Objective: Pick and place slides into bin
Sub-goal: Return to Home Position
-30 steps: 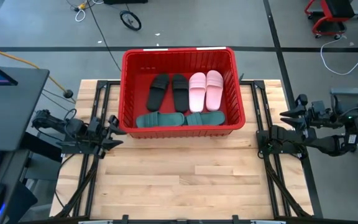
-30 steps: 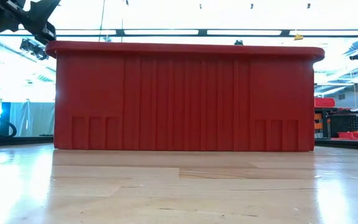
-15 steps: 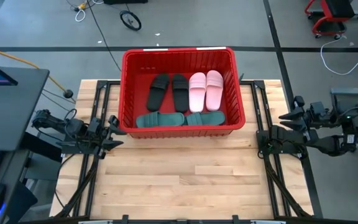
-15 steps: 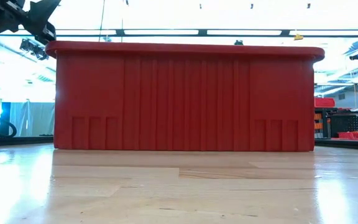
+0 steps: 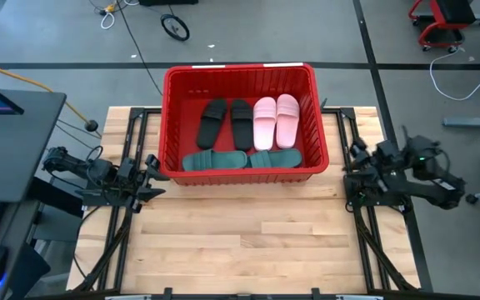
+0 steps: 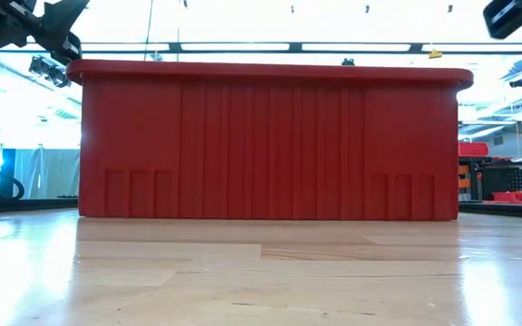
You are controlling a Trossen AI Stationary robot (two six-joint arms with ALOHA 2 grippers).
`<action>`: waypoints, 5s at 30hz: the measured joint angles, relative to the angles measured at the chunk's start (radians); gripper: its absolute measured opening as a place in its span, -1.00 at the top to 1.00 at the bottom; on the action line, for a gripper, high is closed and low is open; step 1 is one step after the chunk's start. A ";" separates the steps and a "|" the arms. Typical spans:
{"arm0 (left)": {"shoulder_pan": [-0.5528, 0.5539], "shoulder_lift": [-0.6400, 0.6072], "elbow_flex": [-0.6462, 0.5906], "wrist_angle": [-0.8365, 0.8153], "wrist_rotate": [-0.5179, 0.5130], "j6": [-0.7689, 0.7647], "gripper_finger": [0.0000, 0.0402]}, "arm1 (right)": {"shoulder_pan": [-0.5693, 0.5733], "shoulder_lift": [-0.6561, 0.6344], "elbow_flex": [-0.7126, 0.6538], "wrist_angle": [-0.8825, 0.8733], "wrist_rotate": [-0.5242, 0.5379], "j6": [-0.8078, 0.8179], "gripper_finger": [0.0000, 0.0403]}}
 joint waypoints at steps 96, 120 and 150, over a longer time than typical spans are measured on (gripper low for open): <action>0.000 0.001 -0.001 0.006 -0.003 -0.002 0.07 | 0.317 0.109 -0.461 0.676 0.008 -0.062 0.49; 0.000 0.001 -0.001 0.008 -0.002 -0.002 0.05 | 0.496 0.114 -0.463 0.481 0.113 -0.188 0.49; 0.000 0.001 -0.001 0.010 -0.002 -0.002 0.10 | 0.496 0.113 -0.462 0.432 0.178 -0.235 0.49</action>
